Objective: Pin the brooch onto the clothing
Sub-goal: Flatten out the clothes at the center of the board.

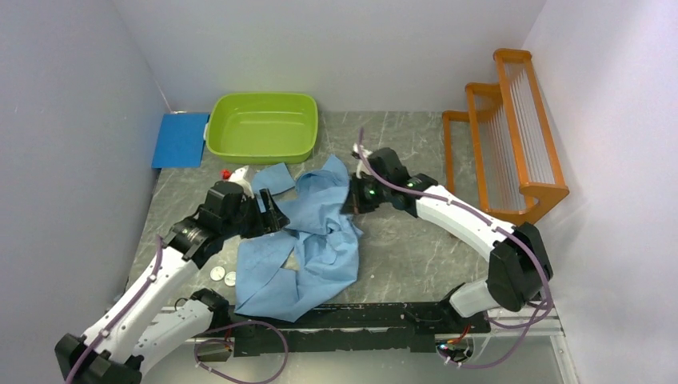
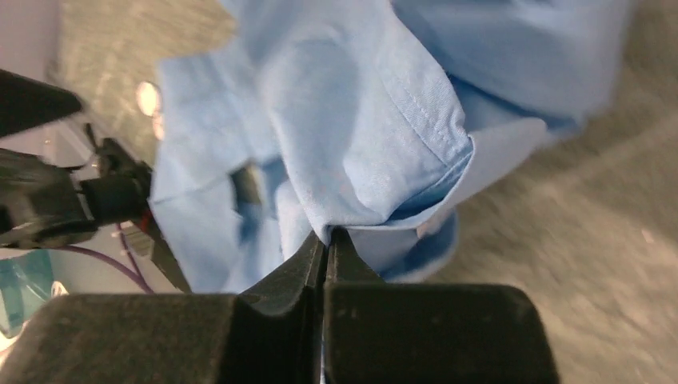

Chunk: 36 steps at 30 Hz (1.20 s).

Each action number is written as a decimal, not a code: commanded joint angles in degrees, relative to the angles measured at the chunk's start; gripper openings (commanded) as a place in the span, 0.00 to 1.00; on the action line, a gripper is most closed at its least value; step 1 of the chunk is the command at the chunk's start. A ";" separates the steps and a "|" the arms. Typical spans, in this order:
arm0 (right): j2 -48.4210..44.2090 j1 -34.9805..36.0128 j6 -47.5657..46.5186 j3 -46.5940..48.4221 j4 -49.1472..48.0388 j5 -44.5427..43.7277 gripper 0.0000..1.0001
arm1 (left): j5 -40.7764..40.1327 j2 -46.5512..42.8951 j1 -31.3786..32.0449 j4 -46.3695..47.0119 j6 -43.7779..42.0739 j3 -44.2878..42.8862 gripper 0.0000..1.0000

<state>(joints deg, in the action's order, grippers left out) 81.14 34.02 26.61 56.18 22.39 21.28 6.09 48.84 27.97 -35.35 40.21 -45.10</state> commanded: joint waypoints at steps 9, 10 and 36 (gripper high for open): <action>8.16 23.64 -7.46 20.70 -2.87 4.43 0.71 | -17.78 -14.82 0.25 -14.02 7.77 -2.03 0.79; 6.80 23.32 -7.03 18.35 -5.09 5.33 0.76 | -18.34 -15.77 0.25 -14.37 8.15 -1.68 0.80; -40.88 -4.46 9.50 -23.08 3.32 -20.69 0.94 | -2.58 28.06 17.61 8.78 0.22 -15.30 0.80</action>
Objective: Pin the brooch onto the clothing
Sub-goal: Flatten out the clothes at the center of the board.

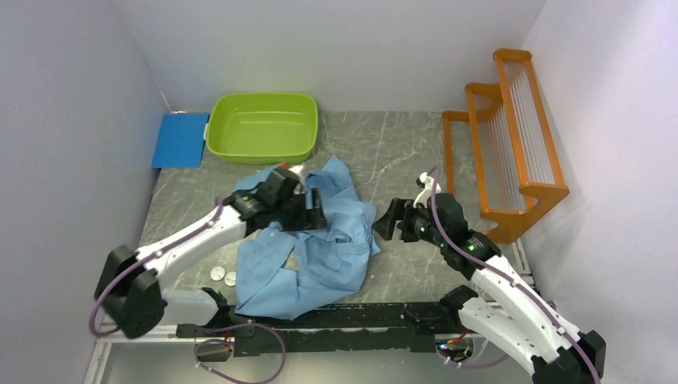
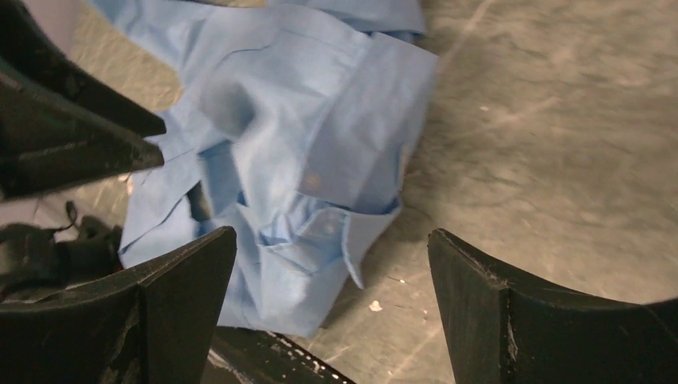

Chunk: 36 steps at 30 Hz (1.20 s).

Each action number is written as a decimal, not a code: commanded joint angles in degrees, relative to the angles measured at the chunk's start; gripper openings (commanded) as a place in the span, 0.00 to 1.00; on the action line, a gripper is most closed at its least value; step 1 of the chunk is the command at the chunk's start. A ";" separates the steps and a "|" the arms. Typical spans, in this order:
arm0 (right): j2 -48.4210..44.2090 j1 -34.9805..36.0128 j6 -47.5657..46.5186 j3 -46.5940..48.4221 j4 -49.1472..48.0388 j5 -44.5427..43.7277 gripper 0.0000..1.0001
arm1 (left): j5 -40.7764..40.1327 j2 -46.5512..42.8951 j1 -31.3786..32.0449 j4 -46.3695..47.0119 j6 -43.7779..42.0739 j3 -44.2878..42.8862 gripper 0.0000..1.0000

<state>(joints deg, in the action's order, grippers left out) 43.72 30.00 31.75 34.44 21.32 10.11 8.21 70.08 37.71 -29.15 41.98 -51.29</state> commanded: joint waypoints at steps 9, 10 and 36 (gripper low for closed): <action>-9.18 -1.06 6.95 -2.36 7.16 -15.06 0.96 | -18.08 27.15 20.64 -8.45 -1.30 -26.04 0.81; -9.27 -1.08 6.81 -2.36 6.96 -14.99 0.96 | -18.99 28.11 20.94 -8.93 -1.14 -26.57 0.80; 15.76 1.22 8.45 -7.40 -36.96 25.84 0.96 | 0.40 -19.23 -3.41 3.18 -1.49 2.52 0.03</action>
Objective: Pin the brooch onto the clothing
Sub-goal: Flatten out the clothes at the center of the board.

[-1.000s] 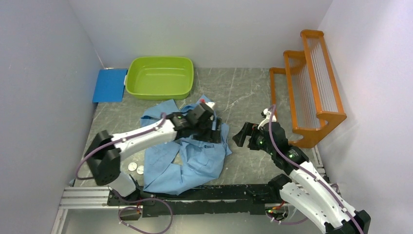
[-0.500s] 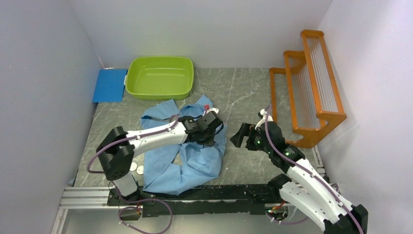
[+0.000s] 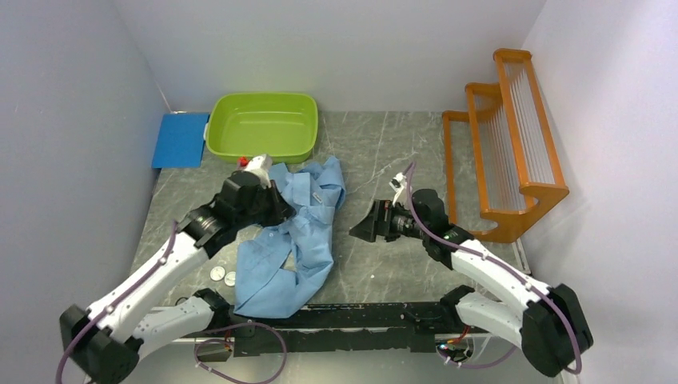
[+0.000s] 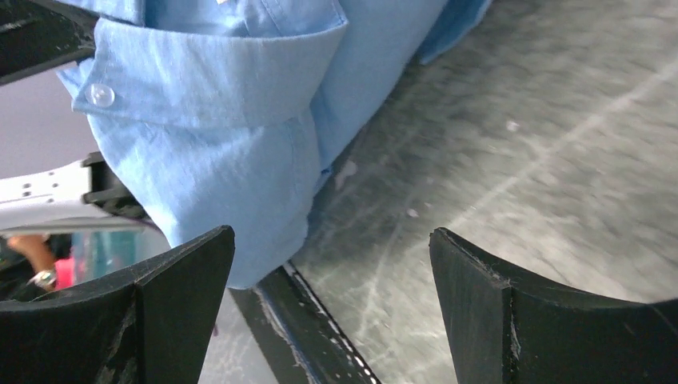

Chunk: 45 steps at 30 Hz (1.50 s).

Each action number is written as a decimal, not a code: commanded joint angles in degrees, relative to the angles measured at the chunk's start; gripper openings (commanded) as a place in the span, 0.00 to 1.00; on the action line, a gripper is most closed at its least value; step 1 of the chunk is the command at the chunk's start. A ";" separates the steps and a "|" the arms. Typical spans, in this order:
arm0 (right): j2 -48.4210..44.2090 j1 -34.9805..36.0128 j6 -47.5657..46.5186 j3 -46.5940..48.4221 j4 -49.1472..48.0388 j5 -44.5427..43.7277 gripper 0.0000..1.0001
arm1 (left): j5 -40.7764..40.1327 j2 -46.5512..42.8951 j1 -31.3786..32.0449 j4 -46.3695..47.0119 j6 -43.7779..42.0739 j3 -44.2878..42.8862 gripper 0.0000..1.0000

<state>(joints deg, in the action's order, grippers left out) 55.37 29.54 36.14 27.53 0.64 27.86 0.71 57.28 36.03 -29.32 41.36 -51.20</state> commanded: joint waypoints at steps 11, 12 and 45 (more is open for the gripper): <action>21.22 11.01 16.55 3.69 -41.15 7.66 0.92 | 10.77 -19.15 -2.19 7.04 1.06 8.78 0.03; 22.33 11.07 17.73 4.13 -42.96 7.78 0.92 | 10.94 -19.28 -2.21 7.21 1.18 8.83 0.02; -13.16 11.22 -25.23 22.44 25.97 -22.37 0.00 | 20.23 -5.35 -2.19 19.54 -41.45 5.06 0.95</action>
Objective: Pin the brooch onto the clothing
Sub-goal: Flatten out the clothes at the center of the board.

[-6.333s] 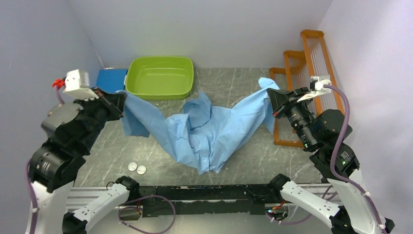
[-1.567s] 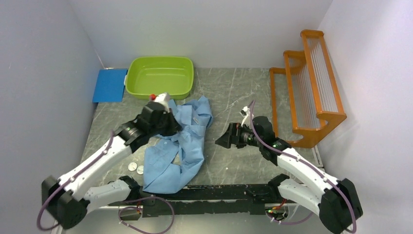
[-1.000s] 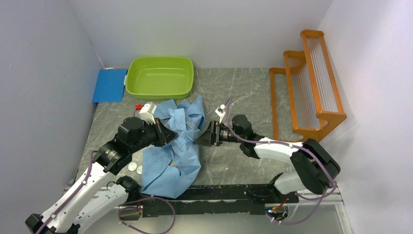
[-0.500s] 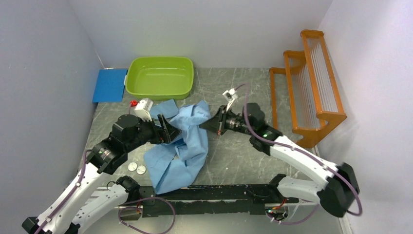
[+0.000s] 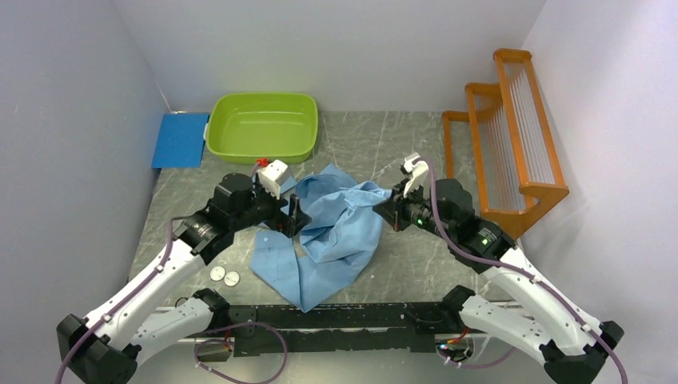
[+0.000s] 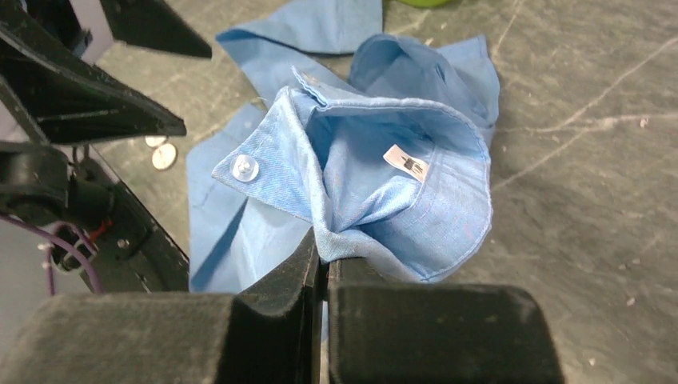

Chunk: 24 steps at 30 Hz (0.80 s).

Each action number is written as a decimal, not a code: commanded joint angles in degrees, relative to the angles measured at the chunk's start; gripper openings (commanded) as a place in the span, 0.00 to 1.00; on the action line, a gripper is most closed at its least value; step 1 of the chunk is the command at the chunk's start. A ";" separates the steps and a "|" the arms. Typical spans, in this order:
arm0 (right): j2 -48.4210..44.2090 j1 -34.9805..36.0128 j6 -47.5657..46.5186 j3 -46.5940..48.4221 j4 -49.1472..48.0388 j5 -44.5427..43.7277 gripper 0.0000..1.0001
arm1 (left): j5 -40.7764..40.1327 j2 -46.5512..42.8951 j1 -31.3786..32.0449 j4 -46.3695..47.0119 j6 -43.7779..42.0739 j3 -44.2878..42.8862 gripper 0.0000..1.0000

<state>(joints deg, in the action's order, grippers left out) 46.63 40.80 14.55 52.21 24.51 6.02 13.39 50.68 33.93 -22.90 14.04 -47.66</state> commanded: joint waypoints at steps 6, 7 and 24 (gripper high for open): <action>-9.28 -0.03 -3.83 -5.34 1.31 3.93 0.00 | 14.65 12.43 -0.09 10.36 -31.41 -5.08 0.88; -9.55 -0.07 -3.94 -5.58 1.28 4.54 0.00 | 15.27 14.70 -0.04 9.54 -32.81 -6.79 0.87; -8.97 -0.10 -4.77 -1.75 1.72 2.77 0.00 | 30.41 26.46 2.33 9.16 -38.42 -11.46 0.61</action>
<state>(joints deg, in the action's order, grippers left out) 37.63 40.80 10.85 46.65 27.49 10.02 38.94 78.37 35.42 -15.22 -22.35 -60.03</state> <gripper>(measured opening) 0.034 0.626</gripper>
